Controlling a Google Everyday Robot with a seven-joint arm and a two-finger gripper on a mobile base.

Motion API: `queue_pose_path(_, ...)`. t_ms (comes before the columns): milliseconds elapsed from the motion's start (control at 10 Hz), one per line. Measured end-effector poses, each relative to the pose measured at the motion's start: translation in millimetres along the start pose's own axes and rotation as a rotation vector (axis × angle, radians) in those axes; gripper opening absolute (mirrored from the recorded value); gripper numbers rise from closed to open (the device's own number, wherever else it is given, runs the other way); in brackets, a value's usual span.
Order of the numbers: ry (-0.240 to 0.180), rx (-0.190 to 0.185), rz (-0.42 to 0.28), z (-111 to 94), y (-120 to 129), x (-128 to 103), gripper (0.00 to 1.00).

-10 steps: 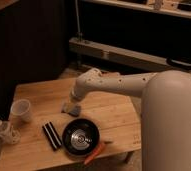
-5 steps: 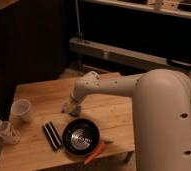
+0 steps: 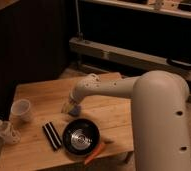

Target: Place the white sponge in the ceramic cup

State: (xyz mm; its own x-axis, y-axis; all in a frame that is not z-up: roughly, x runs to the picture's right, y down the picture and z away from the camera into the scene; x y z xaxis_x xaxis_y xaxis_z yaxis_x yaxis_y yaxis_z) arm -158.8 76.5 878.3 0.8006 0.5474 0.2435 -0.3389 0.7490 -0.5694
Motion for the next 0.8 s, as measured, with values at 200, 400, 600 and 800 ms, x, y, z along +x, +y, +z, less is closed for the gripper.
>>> queue_pose_path(200,-0.011,-0.007,-0.005,9,6,-4,0.80)
queue_pose_path(400,-0.018,-0.011,0.001,17,12,-6,0.80)
queue_pose_path(600,-0.018,-0.021,-0.001,26,19,-9,0.80)
queue_pose_path(800,-0.014,-0.020,0.006,31,21,-8,0.80)
